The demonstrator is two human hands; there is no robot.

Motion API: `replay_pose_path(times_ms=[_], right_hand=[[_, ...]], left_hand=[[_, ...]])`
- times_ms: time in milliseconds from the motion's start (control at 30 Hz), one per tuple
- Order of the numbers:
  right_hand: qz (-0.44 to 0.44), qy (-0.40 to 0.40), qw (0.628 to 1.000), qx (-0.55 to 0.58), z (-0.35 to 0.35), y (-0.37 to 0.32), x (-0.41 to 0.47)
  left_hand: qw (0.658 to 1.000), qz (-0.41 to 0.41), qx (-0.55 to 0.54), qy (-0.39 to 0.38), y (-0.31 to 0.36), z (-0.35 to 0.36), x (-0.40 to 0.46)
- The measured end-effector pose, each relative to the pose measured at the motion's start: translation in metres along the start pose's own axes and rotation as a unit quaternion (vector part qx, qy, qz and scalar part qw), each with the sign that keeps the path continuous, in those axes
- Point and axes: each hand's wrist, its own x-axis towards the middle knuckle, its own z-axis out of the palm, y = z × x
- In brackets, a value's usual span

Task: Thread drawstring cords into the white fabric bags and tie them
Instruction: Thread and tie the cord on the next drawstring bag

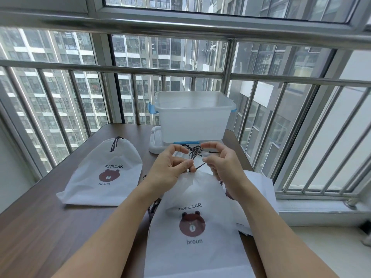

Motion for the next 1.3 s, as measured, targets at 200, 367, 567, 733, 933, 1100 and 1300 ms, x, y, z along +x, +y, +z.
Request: replay_pose_path(times_ms=[200, 367, 567, 733, 933, 1100, 1300], right_hand=[[-0.123, -0.044, 0.991, -0.040, 0.004, -0.007, -0.009], [-0.144, -0.073, 0.986, -0.047, 0.006, -0.009, -0.010], [-0.147, -0.075, 0.984, -0.067, 0.009, -0.008, -0.011], [-0.168, -0.072, 0.977, -0.106, 0.010, -0.005, -0.011], [-0.112, -0.009, 0.992, -0.062, 0.001, -0.001, -0.004], [-0.058, -0.018, 0.998, -0.023, 0.001, -0.003, -0.008], [-0.024, -0.030, 0.999, 0.010, 0.001, -0.010, -0.014]], left_hand=[[0.999, 0.017, 0.045, -0.003, -0.006, 0.001, 0.002], [0.996, 0.029, 0.074, -0.048, -0.004, 0.002, 0.000], [0.997, 0.014, 0.033, -0.069, 0.004, 0.006, -0.008], [0.992, 0.003, 0.123, -0.025, 0.002, 0.009, -0.007], [0.998, -0.031, 0.020, 0.042, 0.002, 0.011, -0.002], [0.995, -0.048, -0.021, 0.084, 0.006, 0.009, -0.001], [0.995, -0.070, -0.025, 0.073, 0.008, 0.008, -0.002]])
